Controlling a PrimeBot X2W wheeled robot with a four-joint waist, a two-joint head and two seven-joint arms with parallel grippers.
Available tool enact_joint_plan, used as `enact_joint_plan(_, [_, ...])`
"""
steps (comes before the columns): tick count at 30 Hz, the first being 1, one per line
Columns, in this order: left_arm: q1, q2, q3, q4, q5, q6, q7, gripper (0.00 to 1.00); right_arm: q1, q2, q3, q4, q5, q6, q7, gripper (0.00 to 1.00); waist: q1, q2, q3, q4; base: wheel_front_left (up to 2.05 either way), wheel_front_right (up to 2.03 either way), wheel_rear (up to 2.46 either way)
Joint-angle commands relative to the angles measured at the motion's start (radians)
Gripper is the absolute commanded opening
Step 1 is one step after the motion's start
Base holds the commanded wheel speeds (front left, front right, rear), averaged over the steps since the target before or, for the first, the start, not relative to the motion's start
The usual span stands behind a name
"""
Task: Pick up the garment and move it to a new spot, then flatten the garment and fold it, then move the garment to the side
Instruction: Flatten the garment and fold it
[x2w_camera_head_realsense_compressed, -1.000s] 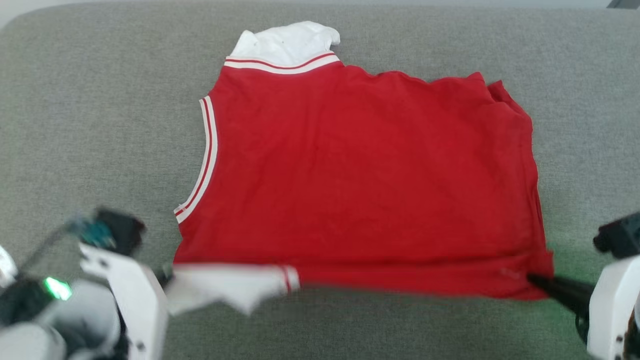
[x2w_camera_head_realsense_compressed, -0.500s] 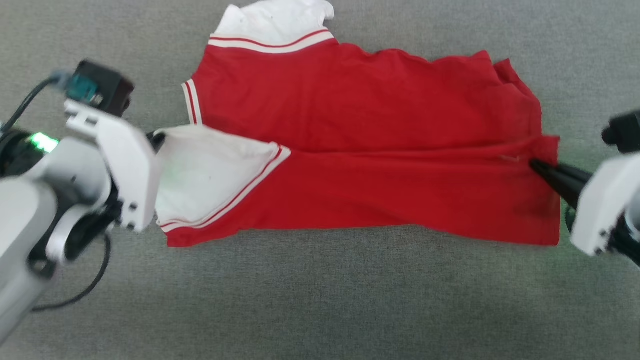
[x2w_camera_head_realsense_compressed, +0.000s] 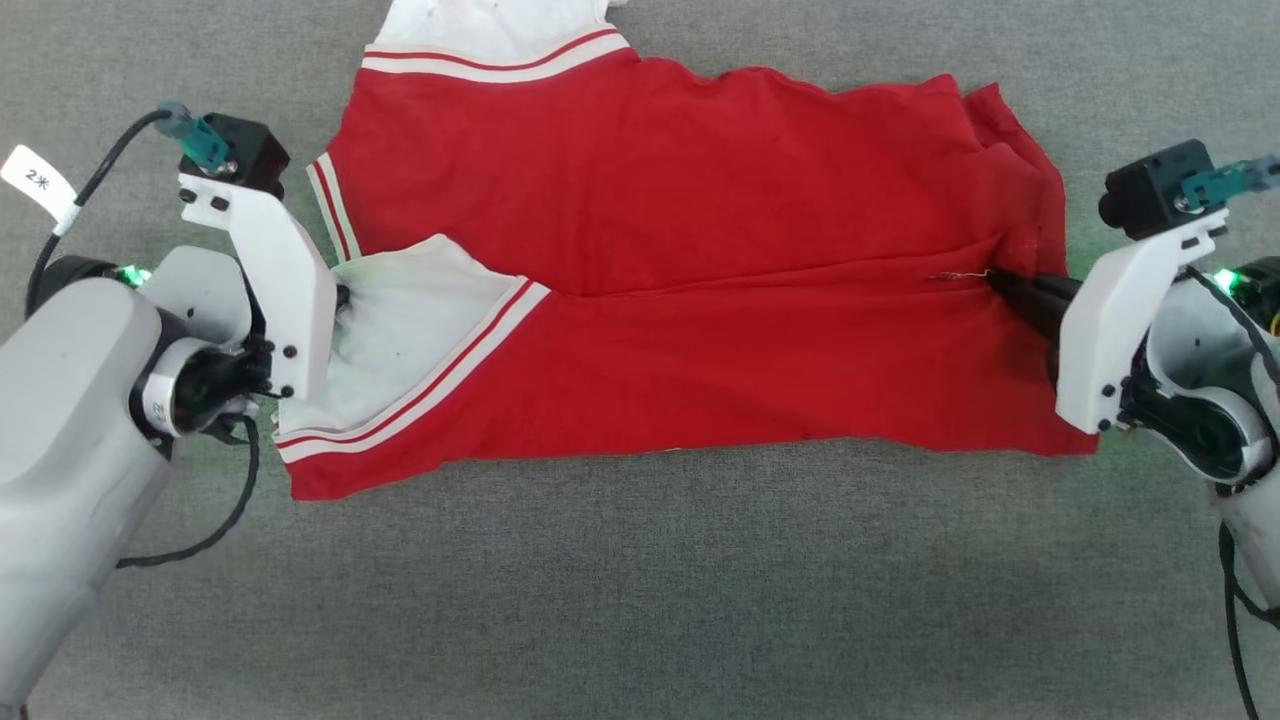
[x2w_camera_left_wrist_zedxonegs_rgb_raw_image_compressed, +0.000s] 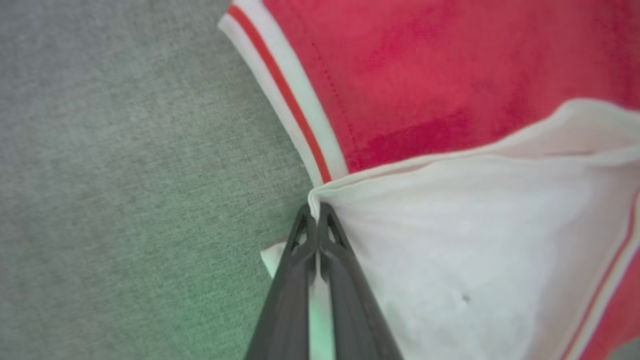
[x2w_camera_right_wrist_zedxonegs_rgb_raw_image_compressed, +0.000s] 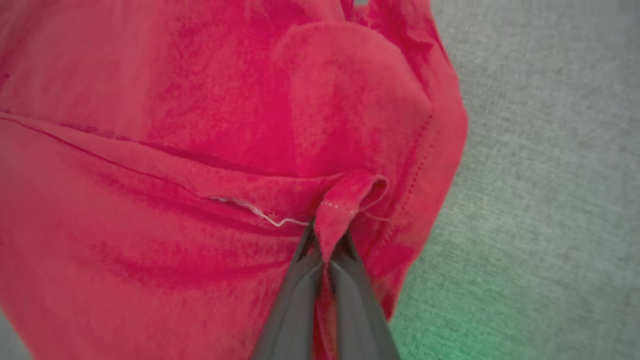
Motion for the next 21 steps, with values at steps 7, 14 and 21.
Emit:
enact_joint_plan(7, [-0.007,0.011,0.005,0.040,0.022,0.009,-0.033,1.00,-0.017,-0.033,0.037,0.033,0.010,0.000,-0.101,1.00,0.0000,-0.0001,-0.029,-0.001,0.00,0.00,0.00])
enact_joint_plan(14, [0.070,0.108,0.037,-0.144,0.005,0.115,-0.021,1.00,0.059,-0.045,-0.049,-0.031,-0.026,0.000,-0.253,1.00,0.0000,-0.0001,-0.070,0.001,0.00,0.00,0.00])
enact_joint_plan(21, [0.227,0.231,0.066,-0.430,-0.034,0.285,0.023,1.00,0.191,0.017,-0.228,-0.146,-0.148,0.000,-0.402,1.00,0.0000,-0.0001,-0.104,-0.004,0.00,0.00,0.00])
